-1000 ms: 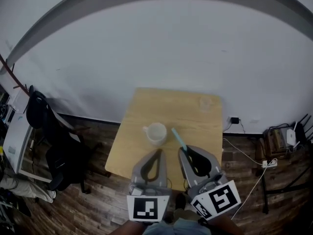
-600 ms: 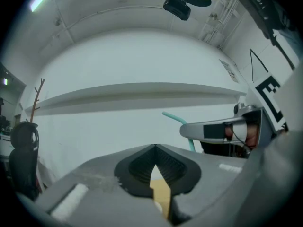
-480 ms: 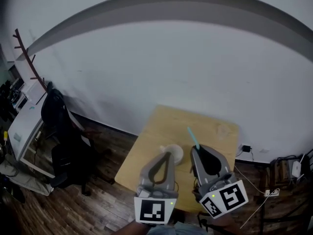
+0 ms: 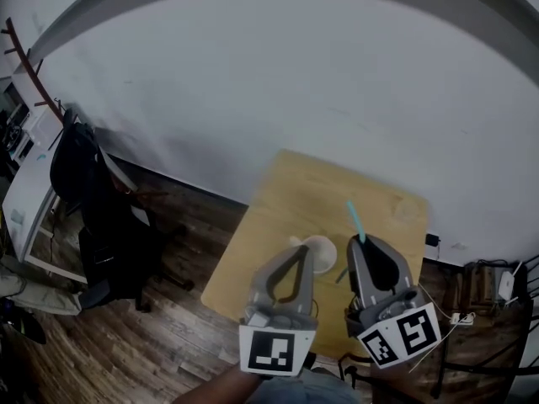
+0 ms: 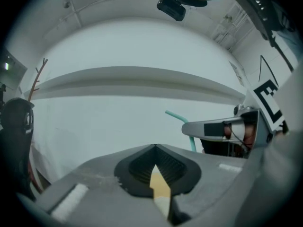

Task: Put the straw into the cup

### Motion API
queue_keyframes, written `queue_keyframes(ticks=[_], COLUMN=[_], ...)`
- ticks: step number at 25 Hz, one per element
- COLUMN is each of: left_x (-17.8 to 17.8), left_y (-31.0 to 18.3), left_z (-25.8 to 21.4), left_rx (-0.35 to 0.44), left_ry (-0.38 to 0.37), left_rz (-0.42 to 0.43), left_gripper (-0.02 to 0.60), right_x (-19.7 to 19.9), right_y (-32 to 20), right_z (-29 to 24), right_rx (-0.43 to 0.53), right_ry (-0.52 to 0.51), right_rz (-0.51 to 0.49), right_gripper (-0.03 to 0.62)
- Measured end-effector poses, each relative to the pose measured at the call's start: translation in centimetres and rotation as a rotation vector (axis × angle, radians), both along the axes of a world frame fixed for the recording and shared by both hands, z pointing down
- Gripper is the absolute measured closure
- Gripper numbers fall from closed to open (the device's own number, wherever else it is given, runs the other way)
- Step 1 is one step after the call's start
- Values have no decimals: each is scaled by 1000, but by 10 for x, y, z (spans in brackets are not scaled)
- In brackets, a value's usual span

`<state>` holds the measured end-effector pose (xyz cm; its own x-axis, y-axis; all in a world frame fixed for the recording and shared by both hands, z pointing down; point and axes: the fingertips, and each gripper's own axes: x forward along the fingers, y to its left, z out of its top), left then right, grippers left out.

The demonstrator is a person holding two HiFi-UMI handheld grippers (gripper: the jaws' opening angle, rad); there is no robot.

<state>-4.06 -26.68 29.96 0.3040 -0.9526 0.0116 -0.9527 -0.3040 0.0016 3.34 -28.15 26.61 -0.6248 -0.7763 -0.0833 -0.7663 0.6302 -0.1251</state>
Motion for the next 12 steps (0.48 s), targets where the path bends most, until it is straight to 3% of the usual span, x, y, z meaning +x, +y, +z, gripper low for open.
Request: queue_keyframes(ticks=[12], left_x=[-24], left_y=[-46], left_z=[33], left_rx=[-63], left_ry=[18], left_rz=[43], left_gripper=[563], right_x=[-29], right_y=[-48], right_z=[26], right_rx=[-47], right_ry=[-1], right_rz=[18], right_gripper=[562])
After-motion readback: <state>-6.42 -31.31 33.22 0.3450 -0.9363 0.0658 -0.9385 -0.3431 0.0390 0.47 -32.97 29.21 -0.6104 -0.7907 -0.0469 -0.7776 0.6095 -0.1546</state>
